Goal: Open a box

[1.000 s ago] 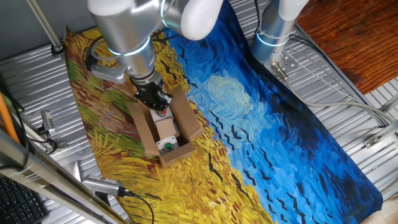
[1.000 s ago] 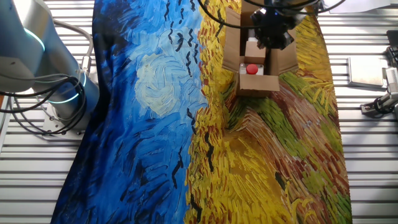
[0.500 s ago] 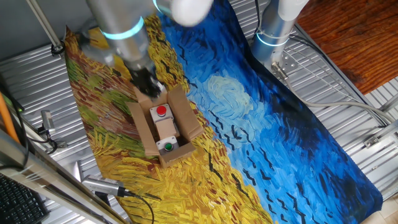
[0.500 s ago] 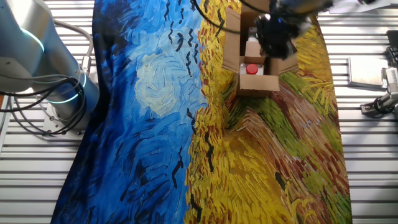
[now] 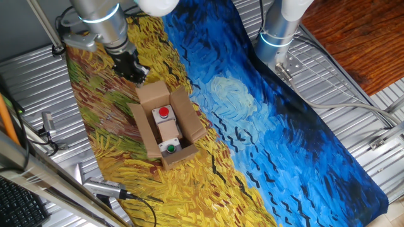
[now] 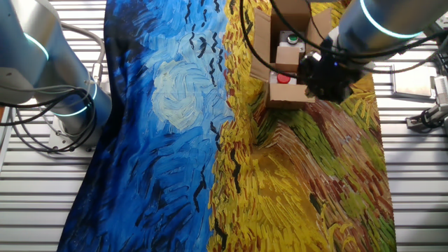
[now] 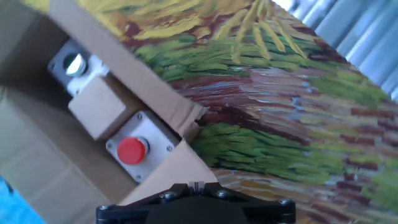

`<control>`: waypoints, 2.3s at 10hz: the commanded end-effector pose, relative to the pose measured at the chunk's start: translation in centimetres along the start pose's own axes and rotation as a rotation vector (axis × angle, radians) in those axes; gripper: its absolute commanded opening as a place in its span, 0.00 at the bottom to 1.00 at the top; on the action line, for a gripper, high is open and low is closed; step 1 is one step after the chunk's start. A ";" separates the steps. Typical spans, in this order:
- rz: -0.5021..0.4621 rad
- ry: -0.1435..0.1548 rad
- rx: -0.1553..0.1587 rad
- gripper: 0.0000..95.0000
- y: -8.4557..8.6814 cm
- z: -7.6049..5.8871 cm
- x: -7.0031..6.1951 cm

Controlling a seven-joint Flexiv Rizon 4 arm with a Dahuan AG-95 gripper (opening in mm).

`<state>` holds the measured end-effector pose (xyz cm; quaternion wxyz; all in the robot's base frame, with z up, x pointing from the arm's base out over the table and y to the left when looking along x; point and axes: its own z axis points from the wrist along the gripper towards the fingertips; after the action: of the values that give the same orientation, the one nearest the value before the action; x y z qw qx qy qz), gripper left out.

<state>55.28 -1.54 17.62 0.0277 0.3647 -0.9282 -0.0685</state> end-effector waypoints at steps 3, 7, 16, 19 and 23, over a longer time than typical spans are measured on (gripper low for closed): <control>0.039 -0.004 0.032 0.00 -0.4 0.1 0.4; 0.056 0.008 0.033 0.00 -5.9 1.7 1.2; 0.085 0.030 0.068 0.00 -10.9 3.9 3.3; 0.071 0.026 0.063 0.00 -12.6 6.3 2.4; 0.045 0.051 0.091 0.00 -12.9 7.4 2.2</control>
<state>61.70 -11.58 8.48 0.0303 0.3405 -0.9394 -0.0276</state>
